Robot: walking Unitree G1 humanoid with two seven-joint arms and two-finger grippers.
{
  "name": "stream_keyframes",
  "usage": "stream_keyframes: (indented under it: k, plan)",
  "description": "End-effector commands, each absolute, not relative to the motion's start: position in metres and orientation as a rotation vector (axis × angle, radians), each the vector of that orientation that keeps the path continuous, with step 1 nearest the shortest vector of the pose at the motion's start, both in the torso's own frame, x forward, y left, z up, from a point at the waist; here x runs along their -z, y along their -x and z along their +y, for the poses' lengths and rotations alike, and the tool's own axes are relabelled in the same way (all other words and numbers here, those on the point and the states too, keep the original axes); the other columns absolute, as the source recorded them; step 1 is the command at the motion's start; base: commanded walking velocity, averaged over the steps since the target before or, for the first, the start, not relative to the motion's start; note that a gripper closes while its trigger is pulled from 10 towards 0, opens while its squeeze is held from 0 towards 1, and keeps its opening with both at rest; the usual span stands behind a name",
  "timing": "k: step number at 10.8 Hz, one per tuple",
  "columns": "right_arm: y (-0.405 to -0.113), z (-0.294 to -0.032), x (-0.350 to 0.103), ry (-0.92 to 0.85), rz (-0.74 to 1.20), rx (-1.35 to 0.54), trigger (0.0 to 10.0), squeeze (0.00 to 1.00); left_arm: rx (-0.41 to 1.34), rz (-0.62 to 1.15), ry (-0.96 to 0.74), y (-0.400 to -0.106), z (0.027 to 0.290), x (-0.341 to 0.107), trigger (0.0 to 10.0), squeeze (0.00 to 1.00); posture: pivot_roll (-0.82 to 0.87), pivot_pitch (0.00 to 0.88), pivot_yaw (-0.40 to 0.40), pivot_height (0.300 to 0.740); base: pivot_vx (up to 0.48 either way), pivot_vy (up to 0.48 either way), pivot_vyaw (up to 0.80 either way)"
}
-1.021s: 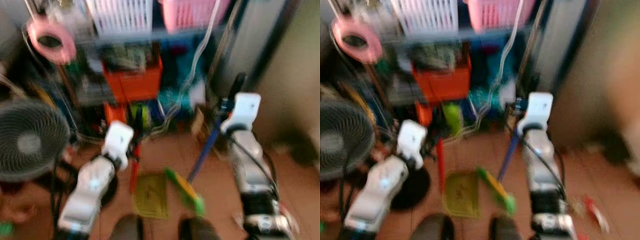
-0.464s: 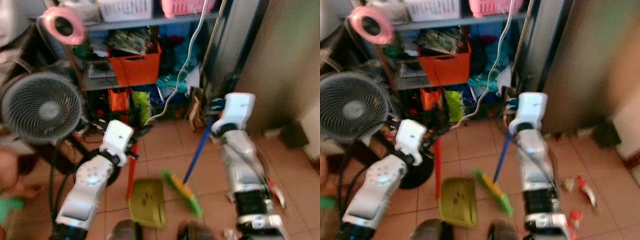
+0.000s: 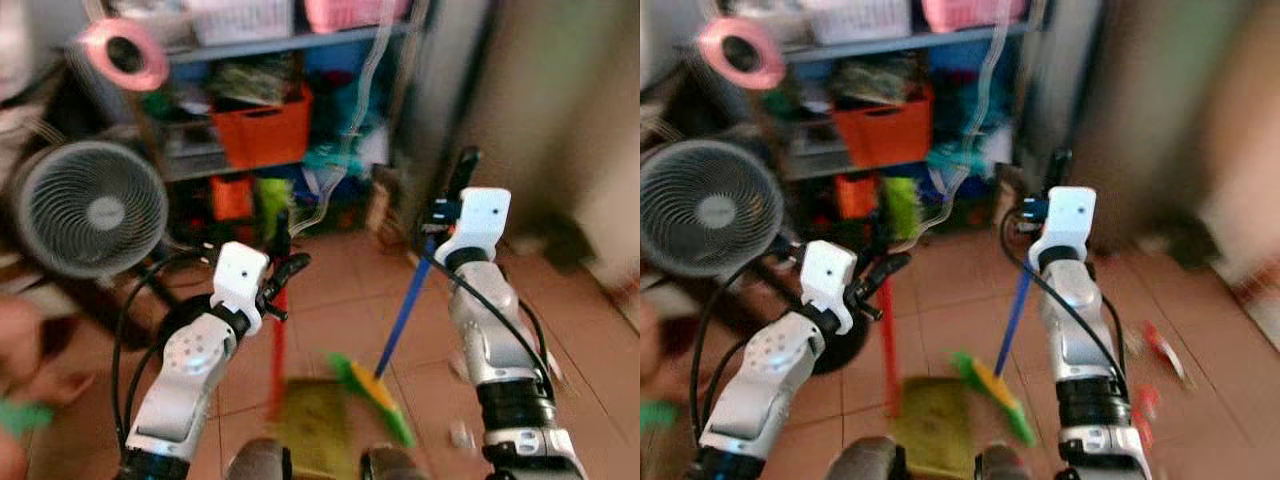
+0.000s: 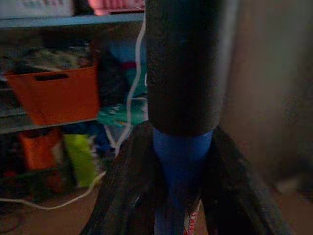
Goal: Sweep floor
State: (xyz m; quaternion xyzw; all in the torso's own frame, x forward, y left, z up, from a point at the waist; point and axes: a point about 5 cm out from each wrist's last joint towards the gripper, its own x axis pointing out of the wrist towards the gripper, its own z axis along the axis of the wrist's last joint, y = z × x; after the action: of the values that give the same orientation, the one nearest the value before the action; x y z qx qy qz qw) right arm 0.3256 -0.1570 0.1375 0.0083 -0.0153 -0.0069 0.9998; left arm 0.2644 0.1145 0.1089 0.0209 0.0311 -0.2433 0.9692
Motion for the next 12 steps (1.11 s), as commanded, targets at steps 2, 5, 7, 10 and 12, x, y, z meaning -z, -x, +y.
stream_keyframes:
  k: [2, 5, 7, 10, 12]
  plan:
    - [-0.328, -0.147, -0.143, -0.03, -0.049, -0.014, 10.0, 0.0, 0.478, 0.011, -0.049, -0.267, 0.122, -0.122, 10.0, 0.0, 0.02, 0.095, 0.042, 0.74, 0.0, 0.48, -0.8]
    - [-0.329, -0.148, -0.144, -0.031, -0.056, -0.004, 10.0, 0.0, 0.475, 0.02, -0.084, -0.271, 0.128, -0.119, 10.0, 0.0, 0.03, 0.098, 0.05, 0.74, 0.0, 0.48, -0.8]
    - [-0.327, -0.149, -0.142, -0.034, -0.055, -0.001, 10.0, 0.0, 0.456, 0.017, -0.072, -0.273, 0.132, -0.12, 10.0, 0.0, 0.05, 0.102, 0.045, 0.74, 0.0, 0.381, -0.22]
    - [-0.327, -0.145, -0.143, -0.033, -0.056, -0.017, 10.0, 0.0, 0.44, -0.02, -0.078, -0.271, 0.13, -0.122, 10.0, 0.0, 0.05, 0.102, 0.029, 0.74, 0.0, 0.0, 0.0]
    - [-0.327, -0.145, -0.141, -0.028, -0.05, -0.024, 10.0, 0.0, 0.442, -0.022, -0.042, -0.27, 0.127, -0.122, 10.0, 0.0, 0.05, 0.105, 0.02, 0.74, 0.0, 0.0, 0.0]
